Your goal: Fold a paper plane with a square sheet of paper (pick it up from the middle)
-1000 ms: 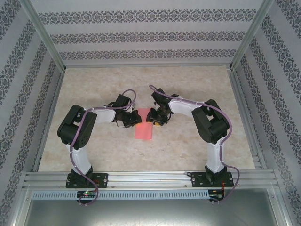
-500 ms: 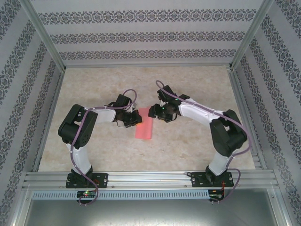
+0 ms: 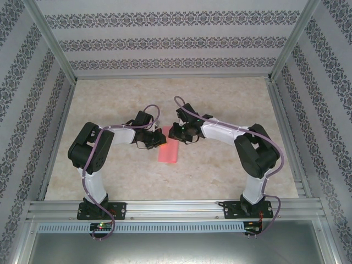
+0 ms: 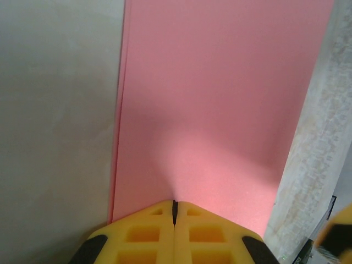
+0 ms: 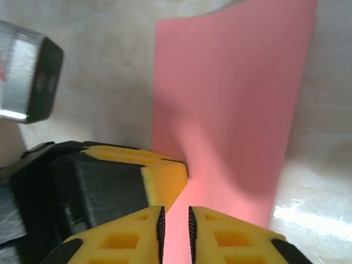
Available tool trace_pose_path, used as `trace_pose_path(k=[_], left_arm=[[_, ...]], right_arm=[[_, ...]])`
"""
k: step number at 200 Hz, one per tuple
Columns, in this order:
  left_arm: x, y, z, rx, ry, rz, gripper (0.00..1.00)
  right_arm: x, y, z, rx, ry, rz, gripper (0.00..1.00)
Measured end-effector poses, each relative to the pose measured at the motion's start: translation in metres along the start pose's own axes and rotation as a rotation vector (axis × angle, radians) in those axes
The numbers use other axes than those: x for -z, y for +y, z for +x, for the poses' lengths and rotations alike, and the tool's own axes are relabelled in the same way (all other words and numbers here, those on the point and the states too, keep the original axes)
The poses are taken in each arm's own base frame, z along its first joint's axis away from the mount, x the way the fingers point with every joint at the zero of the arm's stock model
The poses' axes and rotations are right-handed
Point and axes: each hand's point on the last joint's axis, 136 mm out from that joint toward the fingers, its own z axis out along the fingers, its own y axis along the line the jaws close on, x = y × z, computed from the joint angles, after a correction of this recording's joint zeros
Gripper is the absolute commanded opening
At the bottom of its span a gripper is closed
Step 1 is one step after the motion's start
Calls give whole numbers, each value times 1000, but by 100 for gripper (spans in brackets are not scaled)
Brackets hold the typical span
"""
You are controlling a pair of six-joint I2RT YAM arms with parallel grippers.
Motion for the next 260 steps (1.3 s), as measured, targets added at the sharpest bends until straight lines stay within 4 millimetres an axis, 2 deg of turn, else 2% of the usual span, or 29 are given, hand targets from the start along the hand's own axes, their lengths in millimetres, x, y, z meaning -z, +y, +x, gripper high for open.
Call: trace_pose_path(k=[39,78,105,167,232,260], left_arm=[[0,0,0,0,1,0,0],[-1,0,0,2,4,2,0],[-2,0,0,3,8,3,0],[-5,4,1,23,23,-10,0],[-5,5,2,34,26,-14,0],[-5,5,2,37,27,-14,0]], right_arm=[[-16,-11,8,-23,46,22,14],[-23,-10,8,-29,63,15,11],[-27,-9,5,-30,65,16,11],[-35,-25,15,-37,105,69,12],[-30,-38,13,-28,100,71,10],[-20,-54,12,-28,86,76,9]])
